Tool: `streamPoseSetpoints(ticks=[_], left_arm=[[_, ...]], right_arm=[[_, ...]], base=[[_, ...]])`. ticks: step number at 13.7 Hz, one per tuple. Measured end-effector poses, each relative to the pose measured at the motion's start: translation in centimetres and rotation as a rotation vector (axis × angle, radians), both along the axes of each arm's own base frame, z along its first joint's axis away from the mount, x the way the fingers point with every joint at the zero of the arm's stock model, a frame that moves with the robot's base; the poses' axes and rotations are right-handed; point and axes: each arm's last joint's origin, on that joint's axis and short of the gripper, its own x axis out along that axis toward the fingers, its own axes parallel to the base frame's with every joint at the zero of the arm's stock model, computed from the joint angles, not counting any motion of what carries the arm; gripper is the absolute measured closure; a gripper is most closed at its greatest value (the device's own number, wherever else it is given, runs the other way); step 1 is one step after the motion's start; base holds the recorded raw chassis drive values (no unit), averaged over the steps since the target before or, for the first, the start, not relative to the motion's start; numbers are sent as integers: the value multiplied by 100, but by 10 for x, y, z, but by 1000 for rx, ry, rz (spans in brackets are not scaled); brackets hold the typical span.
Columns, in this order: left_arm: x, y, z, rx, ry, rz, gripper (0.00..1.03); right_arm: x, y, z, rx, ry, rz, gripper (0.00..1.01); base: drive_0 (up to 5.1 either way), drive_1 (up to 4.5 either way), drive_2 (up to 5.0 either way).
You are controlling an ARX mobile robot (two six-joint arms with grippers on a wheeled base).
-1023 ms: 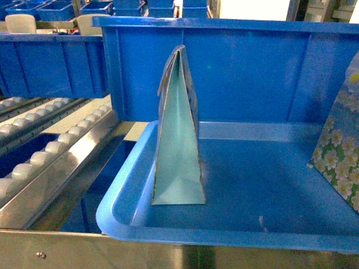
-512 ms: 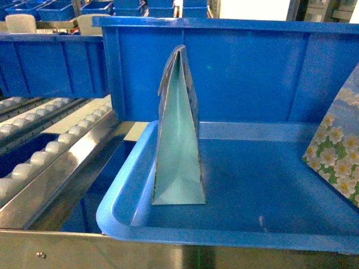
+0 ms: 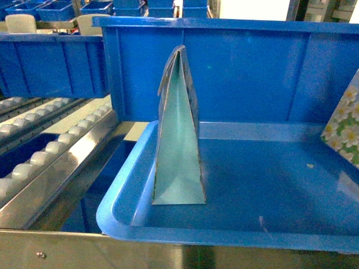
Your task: Move flower gift bag to table near conveyor
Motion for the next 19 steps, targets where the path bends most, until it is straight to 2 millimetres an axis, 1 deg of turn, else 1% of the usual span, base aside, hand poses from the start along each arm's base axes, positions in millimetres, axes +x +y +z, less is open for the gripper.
streamPoseSetpoints(ticks=[2,3,4,5,6,7,9,11,15,17,19], left_arm=[[0,0,0,0,0,0,5],[0,0,0,0,0,0,5],[0,0,0,0,0,0,5],[0,0,0,0,0,0,5],[0,0,0,0,0,0,5],[0,0,0,0,0,0,5],[0,0,0,0,0,0,5],[0,0,0,0,0,0,5],[0,0,0,0,0,-1,5],[3,-5,0,2,7,-18,5],[9,-15,5,0,24,-45,5]], right_arm=[[-3,-3,5,6,-30,-14,99],[-9,-7,13,13,-102,-34,99],[-31,-20,30,43,-207,-87,99],[-51,-27,33,62,-249,-96,99],[-72,-29,29,80,-257,-87,99],[-79,-28,26,86,-252,-78,99],[-93,-25,13,90,-229,-56,99],[-96,-22,7,88,-213,-52,99],[-95,-22,7,86,-213,-56,99],[-95,-22,7,86,-213,-55,99],[-95,-22,7,86,-213,-56,99]], base=[[0,0,0],[0,0,0],[0,0,0],[0,0,0],[0,0,0],[0,0,0],[0,0,0],[0,0,0],[0,0,0],[0,0,0],[0,0,0]])
